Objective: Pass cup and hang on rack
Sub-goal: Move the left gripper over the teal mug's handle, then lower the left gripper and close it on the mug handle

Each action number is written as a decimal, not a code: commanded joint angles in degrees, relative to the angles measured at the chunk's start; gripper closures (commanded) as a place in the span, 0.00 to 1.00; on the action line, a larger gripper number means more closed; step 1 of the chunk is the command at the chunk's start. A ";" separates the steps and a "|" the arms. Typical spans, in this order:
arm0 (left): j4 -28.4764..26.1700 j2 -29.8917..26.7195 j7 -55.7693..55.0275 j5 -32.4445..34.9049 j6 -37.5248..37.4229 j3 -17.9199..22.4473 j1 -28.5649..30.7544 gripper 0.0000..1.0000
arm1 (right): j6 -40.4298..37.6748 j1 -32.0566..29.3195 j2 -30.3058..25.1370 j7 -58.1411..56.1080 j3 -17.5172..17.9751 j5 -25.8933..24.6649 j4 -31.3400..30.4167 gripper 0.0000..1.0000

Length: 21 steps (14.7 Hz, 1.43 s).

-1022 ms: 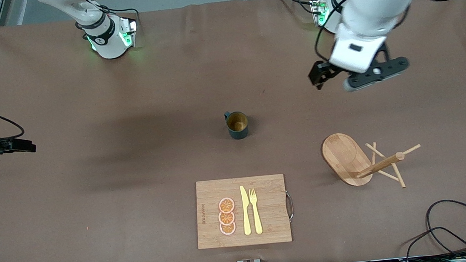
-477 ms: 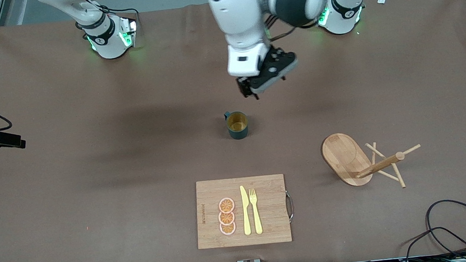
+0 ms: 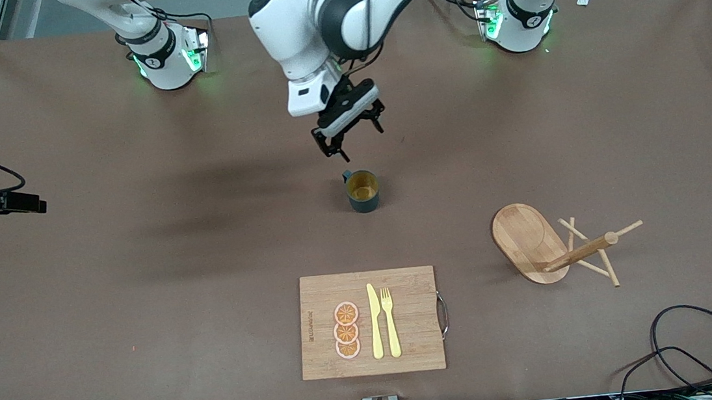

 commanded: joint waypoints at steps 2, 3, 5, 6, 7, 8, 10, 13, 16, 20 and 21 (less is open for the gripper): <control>5.32 10.90 -10.02 8.64 1.62 0.82 -4.88 0.00 | 3.97 0.36 -9.03 1.24 0.50 0.06 -9.52 0.00; 5.32 12.22 -11.96 10.14 3.29 0.90 -5.32 0.00 | 4.16 1.15 -10.01 1.85 0.24 -0.03 -10.32 0.00; 6.02 14.94 -16.09 12.61 5.49 0.99 -6.03 0.00 | 3.90 1.68 -10.63 2.47 0.06 -0.20 -10.33 0.00; 6.55 16.17 -17.85 13.14 6.02 1.17 -6.55 0.00 | 3.89 1.60 -11.24 2.47 0.06 -0.20 -10.50 0.00; 6.90 17.23 -18.74 13.32 6.38 1.52 -6.73 0.00 | 3.63 1.51 -11.42 2.47 0.14 -0.20 -10.50 0.00; 6.90 18.11 -19.35 13.41 6.55 1.87 -6.99 0.00 | 3.54 1.51 -11.94 2.99 0.15 -0.20 -10.59 0.00; 6.82 19.78 -19.71 13.67 6.56 3.09 -7.79 0.00 | 3.45 1.68 -12.74 5.28 0.06 -0.20 -11.11 0.00; 6.82 21.28 -20.24 14.55 6.82 3.63 -8.40 0.00 | 4.16 1.68 -16.25 5.28 0.06 0.15 -13.84 0.00; 6.82 22.42 -20.24 14.64 7.61 4.42 -8.49 0.00 | 3.72 1.77 -17.92 5.20 0.23 0.15 -13.76 0.00; 6.82 23.39 -20.33 15.43 7.61 4.42 -8.49 0.02 | 3.45 1.68 -19.24 5.02 0.23 0.15 -13.67 0.00; 6.82 23.57 -20.33 15.52 7.61 4.42 -8.49 0.03 | 3.37 1.60 -19.33 4.85 0.23 0.15 -13.67 0.00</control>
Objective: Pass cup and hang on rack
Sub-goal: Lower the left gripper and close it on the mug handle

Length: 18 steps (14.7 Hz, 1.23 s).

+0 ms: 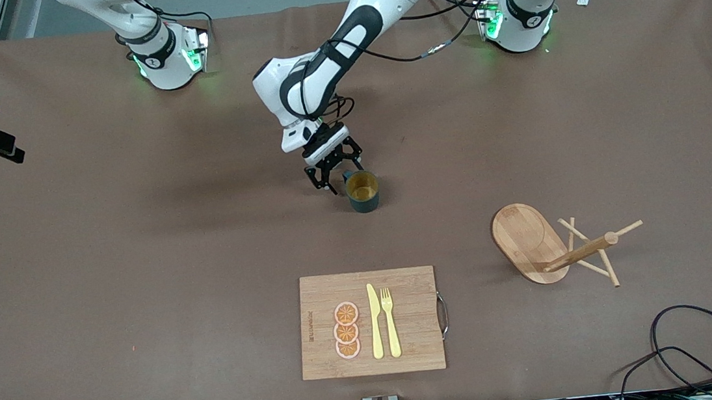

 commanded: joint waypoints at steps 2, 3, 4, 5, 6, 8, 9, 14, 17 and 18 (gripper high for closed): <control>1.38 1.17 -0.48 1.53 0.14 0.65 -0.73 0.09 | -0.16 -0.10 -2.05 0.44 0.11 0.15 -2.21 0.00; 1.29 1.17 -0.57 1.53 0.14 0.65 -0.73 0.13 | -0.25 -0.28 -2.05 0.43 0.03 0.15 -2.21 0.00; 1.29 1.26 -0.48 1.53 0.14 0.65 -0.73 0.19 | -0.60 -0.37 -2.31 0.35 0.03 0.15 -2.21 0.00; 1.29 1.26 -0.48 1.53 0.14 0.65 -0.73 0.25 | -0.77 -0.37 -2.84 0.35 -0.06 -0.02 -2.21 0.00; 1.20 1.34 -0.48 1.53 0.14 0.65 -0.73 0.31 | -1.30 -0.37 -2.93 0.35 -0.06 -0.11 -2.21 0.00; 1.20 1.34 -0.31 1.62 0.14 0.65 -0.73 0.45 | -1.74 -0.37 -2.93 0.35 -0.06 -0.11 -2.21 0.00; 1.20 1.52 -0.05 2.23 0.14 0.65 -0.73 0.54 | -1.74 -0.37 -3.10 0.35 0.03 -0.11 -2.21 0.00; 1.11 2.05 0.05 4.08 0.14 0.65 -0.73 0.94 | -0.95 -0.28 -3.28 -0.96 0.11 -0.64 -2.03 0.00; 1.20 1.17 0.40 3.90 0.14 0.47 -0.55 0.99 | -0.60 -0.28 -3.28 -2.29 0.11 -0.64 -2.03 0.00; 1.20 0.39 0.92 3.55 0.14 0.39 -0.38 0.99 | -0.69 -0.19 -3.28 -2.38 0.11 -0.64 -2.03 0.00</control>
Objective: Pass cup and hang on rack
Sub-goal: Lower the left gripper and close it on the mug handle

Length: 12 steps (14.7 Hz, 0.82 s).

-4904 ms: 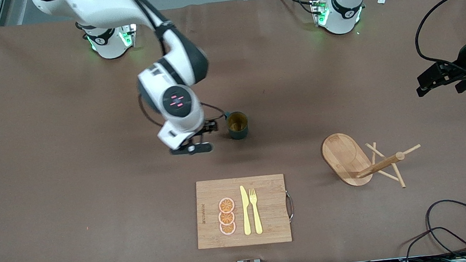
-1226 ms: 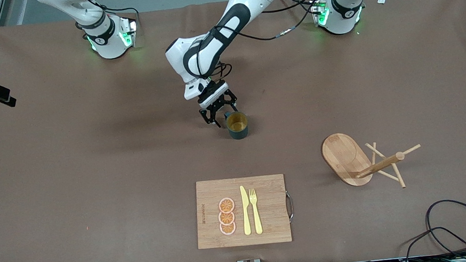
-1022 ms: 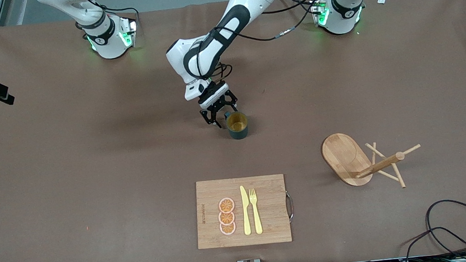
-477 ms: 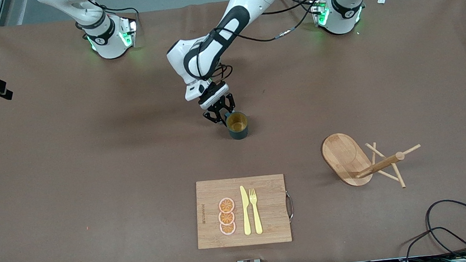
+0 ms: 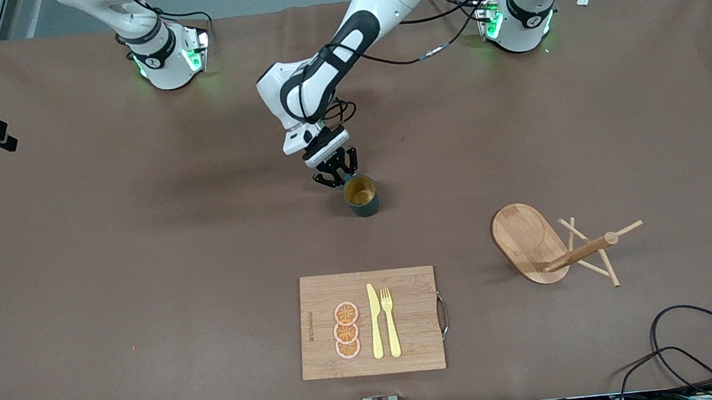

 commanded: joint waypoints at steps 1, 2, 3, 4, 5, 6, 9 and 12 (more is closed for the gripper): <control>0.93 -2.02 1.92 -0.41 0.00 0.21 0.07 0.99 | 0.58 -0.13 -1.75 -0.95 0.45 -0.69 -1.73 0.00; 1.02 -3.51 3.76 -2.85 -0.09 0.04 0.85 0.99 | 0.58 -0.13 -1.83 -0.95 0.54 -0.69 -1.73 0.00; 1.02 -5.18 5.95 -5.75 -0.09 -0.05 1.56 0.99 | 0.58 -0.13 -1.75 -0.95 0.54 -0.69 -1.73 0.00; 1.02 -7.20 8.06 -8.65 -0.09 -0.05 2.09 0.99 | 0.58 -0.13 -1.75 -0.95 0.54 -0.69 -1.73 0.00; 1.02 -9.05 9.74 -11.64 -0.09 -0.14 3.22 0.99 | 0.66 -0.04 -1.75 -1.04 0.54 -0.69 -1.64 0.00; 1.02 -11.15 11.41 -14.97 -0.09 -0.32 4.63 0.99 | 0.67 -0.13 -1.75 -1.56 0.54 -0.69 -1.55 0.00; 1.11 -17.22 16.77 -25.43 0.26 -0.41 8.41 0.99 | 0.75 -0.30 -1.66 -4.64 0.37 -0.78 -1.47 0.00; 1.02 -21.97 20.82 -35.81 1.75 -0.23 12.80 0.99 | 0.75 -0.22 -1.75 -4.55 0.37 -0.78 -1.55 0.00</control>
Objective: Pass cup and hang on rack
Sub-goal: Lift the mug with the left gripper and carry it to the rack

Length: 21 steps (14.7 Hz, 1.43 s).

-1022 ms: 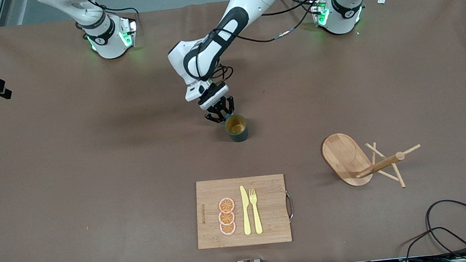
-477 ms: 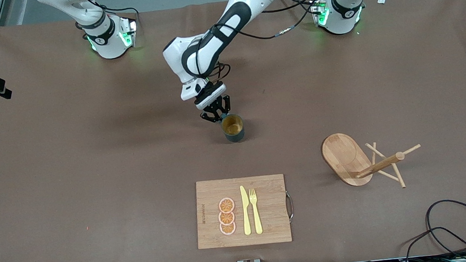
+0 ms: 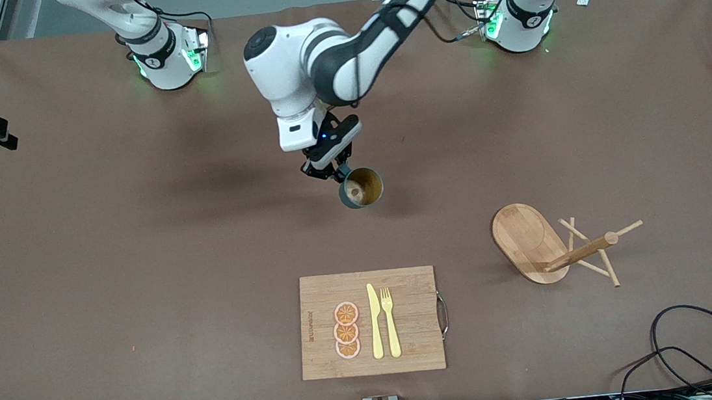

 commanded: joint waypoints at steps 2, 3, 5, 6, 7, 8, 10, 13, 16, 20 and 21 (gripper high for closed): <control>-1.96 -5.03 2.78 -10.16 2.36 -0.25 4.46 0.99 | 0.56 -0.23 -1.74 -0.79 0.29 -0.72 -1.56 0.00; -2.05 -5.99 3.04 -13.06 3.06 -0.25 5.60 0.99 | 0.56 -0.23 -1.74 -0.79 0.29 -0.72 -1.56 0.00; -2.31 -7.57 5.58 -19.82 4.38 -0.25 8.24 0.99 | 0.56 -0.23 -1.74 -0.70 0.29 -0.72 -1.56 0.00; -2.48 -8.54 7.59 -23.51 4.39 -0.25 9.81 0.99 | 0.56 -0.23 -1.74 -0.70 0.29 -0.72 -1.56 0.00; -3.36 -9.68 9.79 -26.94 4.39 -0.25 11.40 0.99 | 0.56 -0.23 -1.74 -0.70 0.29 -0.72 -1.56 0.00; -4.15 -10.91 11.38 -30.02 4.47 -0.25 12.54 0.99 | 0.56 -0.23 -1.74 -0.70 0.29 -0.72 -1.56 0.00; -4.59 -12.24 14.80 -36.70 4.47 -0.25 16.23 0.99 | 0.47 -0.32 -1.74 -0.70 0.29 -0.72 -1.56 0.00; -7.05 -13.64 21.92 -48.12 4.47 -0.25 21.33 0.99 | 0.47 -0.23 -1.74 -0.70 0.29 -0.72 -1.56 0.00; -11.26 -16.19 29.21 -56.39 4.21 -0.25 26.34 0.99 | 0.47 -0.23 -1.74 -0.70 0.29 -0.72 -1.65 0.00; -18.12 -19.36 38.97 -66.15 3.68 -0.25 32.49 0.99 | 0.38 -0.14 -1.74 -0.70 0.29 -0.72 -1.65 0.00; -18.65 -19.53 41.16 -68.70 2.12 -0.25 34.51 0.99 | 0.38 -0.14 -1.74 -0.70 0.38 -0.72 -1.65 0.00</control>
